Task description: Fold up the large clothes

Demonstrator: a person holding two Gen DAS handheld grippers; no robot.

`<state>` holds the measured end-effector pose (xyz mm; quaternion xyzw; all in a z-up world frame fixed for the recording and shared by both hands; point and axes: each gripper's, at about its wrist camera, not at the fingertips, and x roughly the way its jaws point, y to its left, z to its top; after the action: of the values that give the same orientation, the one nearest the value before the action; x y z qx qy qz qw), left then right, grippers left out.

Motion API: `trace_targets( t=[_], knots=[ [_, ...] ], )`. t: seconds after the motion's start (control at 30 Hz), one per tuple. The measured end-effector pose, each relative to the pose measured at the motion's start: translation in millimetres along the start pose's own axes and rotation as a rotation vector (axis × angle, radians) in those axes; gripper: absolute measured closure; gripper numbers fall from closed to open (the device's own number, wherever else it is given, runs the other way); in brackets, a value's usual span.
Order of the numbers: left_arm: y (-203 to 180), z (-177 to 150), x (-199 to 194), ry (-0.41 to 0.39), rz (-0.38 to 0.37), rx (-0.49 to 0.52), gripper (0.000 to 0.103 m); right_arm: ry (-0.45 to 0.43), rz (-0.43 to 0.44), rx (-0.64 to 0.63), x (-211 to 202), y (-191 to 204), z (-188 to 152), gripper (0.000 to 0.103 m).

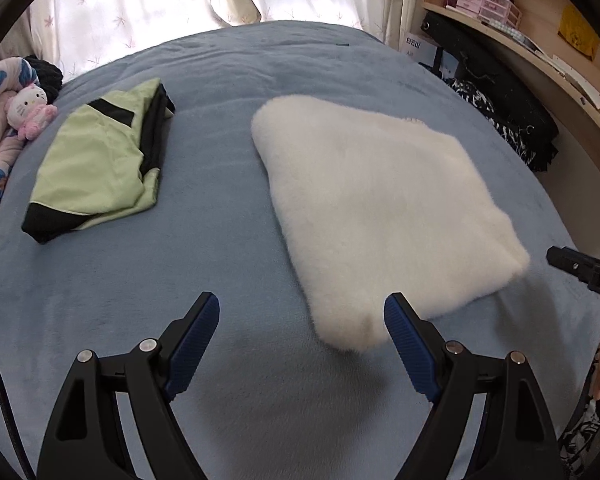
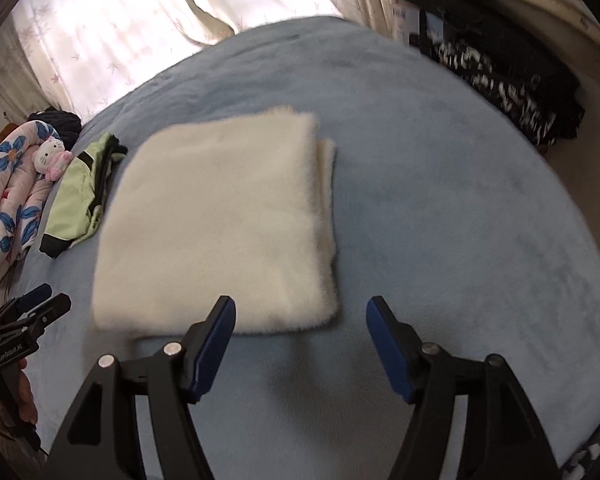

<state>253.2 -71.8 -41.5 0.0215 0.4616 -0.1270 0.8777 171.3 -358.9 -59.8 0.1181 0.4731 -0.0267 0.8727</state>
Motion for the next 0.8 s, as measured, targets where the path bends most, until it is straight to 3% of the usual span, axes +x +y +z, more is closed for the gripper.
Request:
trace_targets(
  t=[0.1, 0.2, 0.4, 0.57, 0.7, 0.8],
  knots=[
    [2, 6, -14, 0.004, -0.031, -0.001, 0.020, -0.032, 0.025, -0.017, -21, 3, 8, 0.031],
    [4, 13, -23, 0.026, -0.066, -0.008, 0.018, -0.047, 0.049, -0.020, -38, 4, 18, 0.021],
    [4, 30, -33, 0.048, -0.124, -0.036, 0.017, -0.038, 0.118, -0.014, -55, 7, 38, 0.020],
    [9, 45, -27, 0.086, -0.186, -0.087, 0.017, 0.028, 0.238, 0.058, -47, -1, 48, 0.004],
    [15, 54, -11, 0.130, -0.243, -0.122, 0.017, 0.061, 0.254, 0.051, -34, -2, 52, 0.003],
    [19, 58, 11, 0.191, -0.332, -0.157, 0.017, 0.109, 0.301, 0.076, -14, -9, 55, 0.003]
  ],
)
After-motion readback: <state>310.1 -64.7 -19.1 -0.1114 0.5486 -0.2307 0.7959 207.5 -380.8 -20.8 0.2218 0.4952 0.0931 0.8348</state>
